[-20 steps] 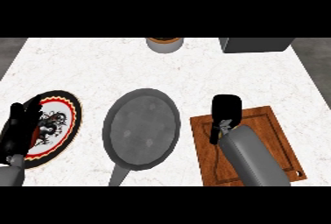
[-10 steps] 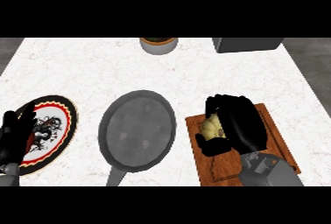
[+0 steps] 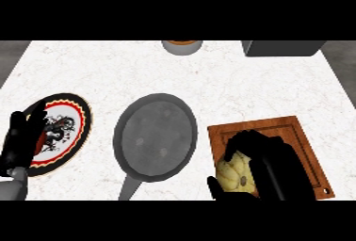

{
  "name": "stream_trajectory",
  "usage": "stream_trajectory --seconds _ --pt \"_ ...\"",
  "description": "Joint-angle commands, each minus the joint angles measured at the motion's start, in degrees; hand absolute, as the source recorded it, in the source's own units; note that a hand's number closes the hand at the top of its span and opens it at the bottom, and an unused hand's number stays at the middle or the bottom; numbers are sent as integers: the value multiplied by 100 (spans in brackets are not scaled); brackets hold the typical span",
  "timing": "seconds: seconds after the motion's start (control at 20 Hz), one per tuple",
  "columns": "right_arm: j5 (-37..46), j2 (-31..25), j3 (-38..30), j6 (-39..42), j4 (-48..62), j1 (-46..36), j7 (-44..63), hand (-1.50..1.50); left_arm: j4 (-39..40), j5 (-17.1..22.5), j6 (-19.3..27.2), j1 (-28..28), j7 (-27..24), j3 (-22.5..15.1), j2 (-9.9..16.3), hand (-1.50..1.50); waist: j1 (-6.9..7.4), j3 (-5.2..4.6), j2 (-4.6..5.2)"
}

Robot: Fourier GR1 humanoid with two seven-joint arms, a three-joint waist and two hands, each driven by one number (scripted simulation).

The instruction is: Pick the squash from the cutting board and place it in the pan

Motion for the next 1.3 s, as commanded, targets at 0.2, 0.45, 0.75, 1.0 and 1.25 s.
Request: stream_trajectory --seconds 0.2,0.45,0.75,1.0,1.25 --pt "-495 713 -1 -571 1406 -1229 540 150 607 -129 -181 -255 -453 174 -56 0 125 -6 49" --pt "-1060 724 139 -1667 2869 -2066 879 150 58 -271 -89 -329 143 69 -88 0 164 -1 44" --pt "-2011 728 13 -2531 5106 -3477 636 150 181 -277 -123 -416 103 83 -220 0 233 -1 66" --pt "-3010 728 629 -3593 6549 -4162 352 150 129 -331 -225 -387 14 -52 -333 0 353 0 93" --pt "-4233 729 1090 -4167 7345 -4493 -193 150 58 -342 -361 -485 47 -76 -260 0 570 6 149"
